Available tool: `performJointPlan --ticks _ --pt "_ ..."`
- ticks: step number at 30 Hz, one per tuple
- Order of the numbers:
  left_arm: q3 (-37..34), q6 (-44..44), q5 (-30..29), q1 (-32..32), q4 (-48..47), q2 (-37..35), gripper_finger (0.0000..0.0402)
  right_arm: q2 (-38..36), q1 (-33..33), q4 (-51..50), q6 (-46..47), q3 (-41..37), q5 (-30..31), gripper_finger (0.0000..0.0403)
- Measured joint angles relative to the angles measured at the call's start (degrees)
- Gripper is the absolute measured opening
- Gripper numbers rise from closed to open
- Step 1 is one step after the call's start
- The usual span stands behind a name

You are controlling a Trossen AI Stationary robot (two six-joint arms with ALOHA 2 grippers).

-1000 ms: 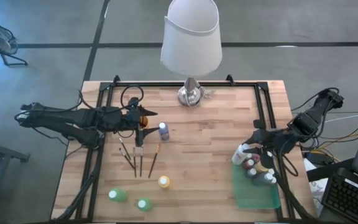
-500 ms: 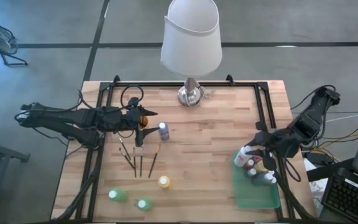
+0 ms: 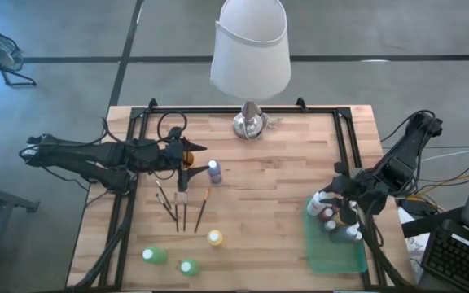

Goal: Pick & Place Paint Supplies
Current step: Put the white paint bottle into the green bin

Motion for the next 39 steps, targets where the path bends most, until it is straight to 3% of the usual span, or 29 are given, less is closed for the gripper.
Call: performJointPlan --ticks 14,36,39 --pt "0.0 0.3 0.0 0.0 1.1 0.0 0.0285 -0.1 0.0 7.4 1.0 -7.7 0.1 0.0113" --pt "0.0 0.1 0.0 0.0 1.1 0.0 0.0285 -0.2 0.0 6.9 1.1 -8.9 1.8 0.0114" --pt "0.0 0.1 0.0 0.0 1.4 0.0 0.0285 -0.2 0.0 6.7 1.1 -9.0 1.8 0.0137"
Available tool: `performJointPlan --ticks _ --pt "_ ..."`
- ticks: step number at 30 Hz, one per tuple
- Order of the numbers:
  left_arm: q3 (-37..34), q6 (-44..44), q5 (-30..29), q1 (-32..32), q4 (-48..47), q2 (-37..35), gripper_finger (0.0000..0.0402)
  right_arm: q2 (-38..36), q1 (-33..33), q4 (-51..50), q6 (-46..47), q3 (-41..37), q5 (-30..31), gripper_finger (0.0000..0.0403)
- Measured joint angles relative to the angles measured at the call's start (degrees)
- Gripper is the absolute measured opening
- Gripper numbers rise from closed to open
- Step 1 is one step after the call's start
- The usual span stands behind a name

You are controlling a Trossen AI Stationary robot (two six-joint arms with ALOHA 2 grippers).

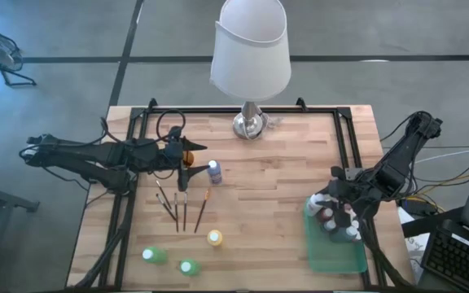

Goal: Pick & Place Paint Supplies
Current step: Put the white paint bottle into the green bin, then put the gold paint brush into the yellow cup

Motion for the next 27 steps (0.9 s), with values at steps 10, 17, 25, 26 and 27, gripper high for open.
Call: performJointPlan --ticks 10,17,25,26,27 --pt "0.0 -0.2 0.0 0.0 1.0 0.0 0.0285 -0.2 0.0 -0.3 0.3 0.2 -2.3 0.0203" --pt "0.0 -0.2 0.0 0.0 0.9 0.0 0.0285 -0.7 0.0 -1.9 0.3 2.5 -2.6 0.0215" --pt "0.0 -0.2 0.0 0.0 0.8 0.0 0.0285 -0.7 0.0 -1.9 -0.1 6.1 -2.2 0.0228" --pt "0.0 -0.2 0.0 0.0 0.8 0.0 0.0284 -0.7 0.0 -1.8 -0.3 6.8 -1.8 0.0230" --pt "0.0 -0.2 0.0 0.0 0.8 0.0 0.0284 -0.7 0.0 -1.7 -0.6 7.6 -1.6 0.0232"
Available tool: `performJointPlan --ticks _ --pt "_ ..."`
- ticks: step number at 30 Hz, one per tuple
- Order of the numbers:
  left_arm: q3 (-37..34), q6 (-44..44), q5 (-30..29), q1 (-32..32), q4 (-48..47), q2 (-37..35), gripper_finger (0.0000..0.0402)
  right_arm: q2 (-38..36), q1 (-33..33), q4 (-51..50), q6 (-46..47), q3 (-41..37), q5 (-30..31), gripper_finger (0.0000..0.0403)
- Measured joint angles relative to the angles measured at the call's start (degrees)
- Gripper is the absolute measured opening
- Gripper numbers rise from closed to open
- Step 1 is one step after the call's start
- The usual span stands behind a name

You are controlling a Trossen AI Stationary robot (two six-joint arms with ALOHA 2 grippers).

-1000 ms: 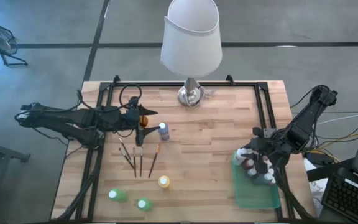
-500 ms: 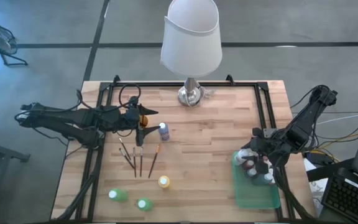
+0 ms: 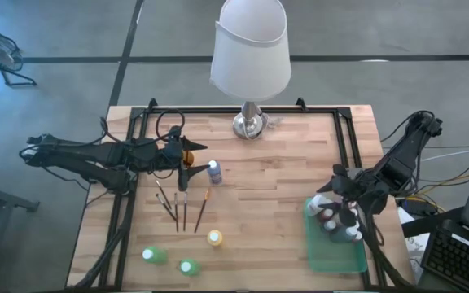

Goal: Pick & Place Paint Supplies
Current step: Put the gold paint brush into the yellow cup

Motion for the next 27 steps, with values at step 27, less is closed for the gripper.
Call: performJointPlan --ticks 27 --pt "0.0 0.0 0.0 0.0 0.0 0.0 0.0284 0.2 -9.0 0.6 -5.6 12.4 5.9 0.0196"
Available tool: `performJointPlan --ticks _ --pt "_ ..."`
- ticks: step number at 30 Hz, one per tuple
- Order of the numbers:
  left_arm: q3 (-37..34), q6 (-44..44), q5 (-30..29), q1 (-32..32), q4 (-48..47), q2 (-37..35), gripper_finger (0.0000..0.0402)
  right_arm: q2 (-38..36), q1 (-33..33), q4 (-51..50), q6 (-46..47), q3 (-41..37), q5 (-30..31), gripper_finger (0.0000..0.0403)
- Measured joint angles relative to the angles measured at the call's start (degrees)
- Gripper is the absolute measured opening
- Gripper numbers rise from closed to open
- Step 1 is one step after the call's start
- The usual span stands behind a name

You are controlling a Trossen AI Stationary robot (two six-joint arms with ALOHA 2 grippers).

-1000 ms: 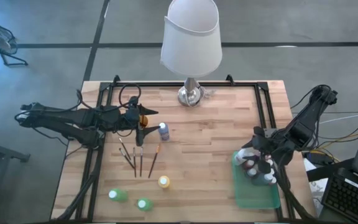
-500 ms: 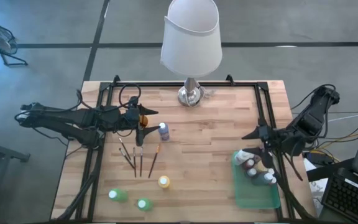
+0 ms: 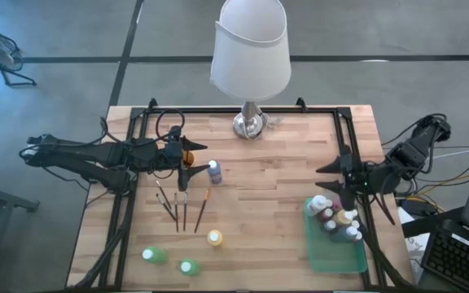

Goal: Pick & Place Paint Supplies
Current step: Put the gold paint brush into the yellow cup

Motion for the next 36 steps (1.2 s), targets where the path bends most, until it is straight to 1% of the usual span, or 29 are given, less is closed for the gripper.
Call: performJointPlan --ticks 3,8,18,24,27,29,31,34,36 --pt "0.0 0.0 0.0 0.0 0.0 0.0 0.0285 0.6 -1.9 0.2 0.0 0.0 -0.1 0.0191" --pt "0.0 0.0 0.0 0.0 -0.1 0.0 0.0284 2.4 -4.7 0.2 -2.3 0.0 -2.1 0.0182" --pt "0.0 0.0 0.0 0.0 -0.1 0.0 0.0284 7.7 -9.9 0.2 -4.7 0.0 -2.3 0.0166" --pt "0.0 0.0 0.0 0.0 -0.1 0.0 0.0285 8.9 -14.8 0.3 -9.7 0.0 -6.7 0.0149" --pt "0.0 0.0 0.0 0.0 -0.1 0.0 0.0285 8.2 -17.2 0.4 -11.9 0.0 -9.0 0.0126" --pt "0.0 0.0 0.0 0.0 -0.1 0.0 0.0284 6.9 -18.2 -0.4 -13.3 0.0 -13.2 0.0102" --pt "0.0 0.0 0.0 0.0 -0.1 0.0 0.0285 4.7 -18.7 -1.2 -14.6 0.0 -15.7 0.0073" --pt "0.0 0.0 0.0 0.0 -0.3 0.0 0.0285 0.0 -18.7 -2.9 -18.5 -0.2 -15.2 0.0026" --pt "0.0 0.0 0.0 0.0 -0.3 0.0 0.0284 -3.7 -18.8 -3.2 -21.8 -0.5 -13.8 0.0014"
